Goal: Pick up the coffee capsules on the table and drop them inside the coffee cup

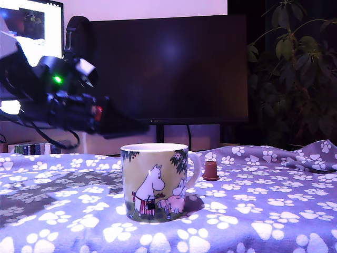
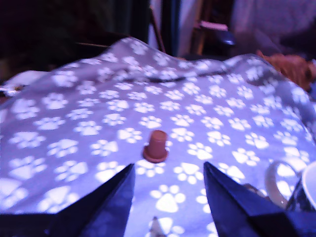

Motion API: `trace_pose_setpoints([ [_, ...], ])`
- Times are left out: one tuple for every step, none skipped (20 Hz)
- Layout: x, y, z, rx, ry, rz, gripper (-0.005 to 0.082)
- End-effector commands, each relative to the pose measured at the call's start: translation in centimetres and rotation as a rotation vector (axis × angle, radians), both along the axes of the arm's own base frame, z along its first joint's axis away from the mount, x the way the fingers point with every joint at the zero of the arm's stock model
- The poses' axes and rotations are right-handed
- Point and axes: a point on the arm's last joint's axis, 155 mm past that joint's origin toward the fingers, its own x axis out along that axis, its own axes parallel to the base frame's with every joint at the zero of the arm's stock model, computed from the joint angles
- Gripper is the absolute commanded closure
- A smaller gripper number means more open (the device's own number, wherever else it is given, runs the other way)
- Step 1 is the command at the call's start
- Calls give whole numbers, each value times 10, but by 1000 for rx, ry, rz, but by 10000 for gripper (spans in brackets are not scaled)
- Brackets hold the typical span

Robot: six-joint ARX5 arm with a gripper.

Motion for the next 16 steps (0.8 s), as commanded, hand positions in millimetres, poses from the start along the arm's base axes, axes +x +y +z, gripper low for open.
trace_pose_setpoints([
  [1,-4,-5,11,-64,-16,377],
  [4,-4,-6,20,-71,-1,377],
  [9,-4,-7,35,-77,24,377],
  [12,-3,-10,49,-83,40,377],
  [12,-3,-12,54,-75,44,377],
  [13,-3,-11,54,-76,45,377],
  [13,-3,-11,53,-79,46,377],
  [13,-3,-11,53,-79,46,377],
  [13,-2,-12,58,-69,47,377],
  [15,-2,-13,66,-74,61,377],
  [19,0,-15,77,-80,80,377],
  [21,0,-16,84,-80,92,377],
  [22,1,-17,89,-78,99,377],
  [22,1,-18,90,-74,99,377],
  [22,1,-18,92,-71,99,377],
  [22,1,-18,92,-72,99,374],
])
